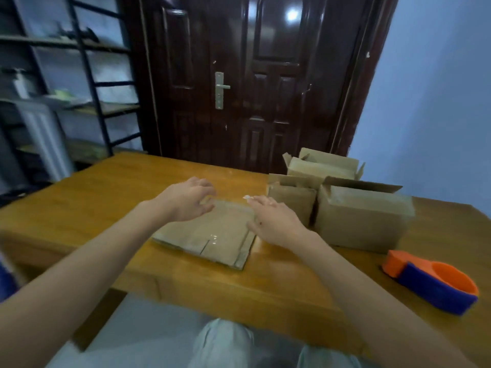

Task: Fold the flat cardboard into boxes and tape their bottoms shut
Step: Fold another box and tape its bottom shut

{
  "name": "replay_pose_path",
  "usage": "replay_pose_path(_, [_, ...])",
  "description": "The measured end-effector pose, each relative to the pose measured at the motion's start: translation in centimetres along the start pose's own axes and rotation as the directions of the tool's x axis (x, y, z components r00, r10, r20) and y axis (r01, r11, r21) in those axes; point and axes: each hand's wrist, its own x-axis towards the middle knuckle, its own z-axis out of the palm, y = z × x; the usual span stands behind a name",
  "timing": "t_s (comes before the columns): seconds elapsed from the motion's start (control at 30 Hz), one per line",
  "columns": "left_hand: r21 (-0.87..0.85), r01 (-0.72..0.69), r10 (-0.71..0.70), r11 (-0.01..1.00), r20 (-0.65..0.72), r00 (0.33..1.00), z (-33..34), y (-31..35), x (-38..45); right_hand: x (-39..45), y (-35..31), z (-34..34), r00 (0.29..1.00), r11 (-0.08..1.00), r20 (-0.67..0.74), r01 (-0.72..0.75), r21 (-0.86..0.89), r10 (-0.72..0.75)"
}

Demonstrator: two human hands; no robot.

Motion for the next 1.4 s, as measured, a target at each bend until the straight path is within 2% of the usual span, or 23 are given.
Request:
replay_pose_path(0.1, [-0.083,0.235,-0.223,0.968,0.135,0.966,3.5,-5.0,-2.9,1.2,-2.1,3.6,0.988,0.993,0.145,-0.075,0.089,0.061])
replay_pose_path(0.17, [-0.137,0.362,-0.331,0.922,0.203,0.921,5.6,-8.0,-4.2,1.7,-2.7,5.7,0.981,0.986,0.162,-0.122,0.11,0.103])
replay_pose_path(0.23, [-0.192,0.429,-0.379,0.883,0.249,0.891,7.4,-9.9,-4.9,2.1,-2.8,7.2,0.979,0.984,0.151,-0.15,0.101,0.134])
replay_pose_path(0.43, [-0.308,0.412,-0.4,0.857,0.105,0.91,9.1,-9.1,-4.3,2.4,-3.6,9.1,0.988,0.979,0.034,-0.155,0.135,0.152])
replay_pose_path(0.6, [-0.291,0.508,-0.547,0.81,-0.065,0.835,9.7,-7.4,-4.4,2.8,-5.2,8.0,0.986,0.944,0.022,-0.163,0.287,0.164])
replay_pose_path(0.67, [-0.365,0.535,-0.589,0.762,-0.049,0.807,9.7,-6.7,-4.6,2.7,-5.5,7.4,0.975,0.864,-0.002,-0.197,0.464,0.223])
replay_pose_path(0.7, [-0.446,0.541,-0.616,0.713,-0.031,0.787,9.5,-6.4,-4.6,2.5,-5.5,7.2,0.963,0.791,-0.013,-0.213,0.574,0.269])
replay_pose_path(0.77, [-0.648,0.508,-0.67,0.567,-0.005,0.742,8.9,-6.0,-4.6,2.2,-5.2,6.7,0.931,0.598,-0.011,-0.224,0.769,0.364])
replay_pose_path(0.8, [-0.756,0.47,-0.691,0.456,0.032,0.723,8.4,-5.8,-4.5,2.1,-4.9,6.5,0.913,0.493,-0.001,-0.22,0.842,0.409])
replay_pose_path(0.83, [-0.851,0.421,-0.691,0.314,0.099,0.716,7.7,-5.6,-4.6,1.9,-4.6,6.3,0.893,0.388,0.013,-0.208,0.898,0.449])
replay_pose_path(0.9, [-0.951,0.306,-0.612,0.041,0.218,0.76,6.2,-4.9,-4.9,1.6,-4.0,5.8,0.863,0.228,0.026,-0.162,0.96,0.505])
replay_pose_path(0.93, [-0.967,0.253,-0.567,-0.009,0.213,0.796,5.4,-4.6,-5.1,1.4,-3.6,5.6,0.852,0.188,0.014,-0.131,0.973,0.523])
replay_pose_path(1.03, [-0.991,0.133,-0.403,-0.023,0.131,0.906,3.6,-3.3,-6.0,0.9,-2.3,4.7,0.834,0.138,-0.041,-0.042,0.99,0.551])
replay_pose_path(1.1, [-0.994,0.097,-0.262,-0.055,0.109,0.959,2.7,-1.9,-6.5,0.4,-1.3,4.3,0.831,0.117,-0.026,-0.048,0.992,0.556])
replay_pose_path(1.2, [-0.992,0.073,-0.166,-0.101,0.089,0.982,2.3,0.6,-6.8,-1.3,0.3,3.8,0.831,0.091,-0.004,-0.056,0.994,0.556])
replay_pose_path(1.33, [-0.986,0.098,-0.108,-0.133,0.113,0.988,2.5,3.7,-6.3,-4.3,2.2,2.8,0.807,0.133,-0.115,0.046,0.99,0.58])
replay_pose_path(1.4, [-0.976,0.118,-0.097,-0.184,0.137,0.986,2.5,5.5,-5.9,-5.5,2.9,2.5,0.781,0.165,-0.154,0.066,0.984,0.606])
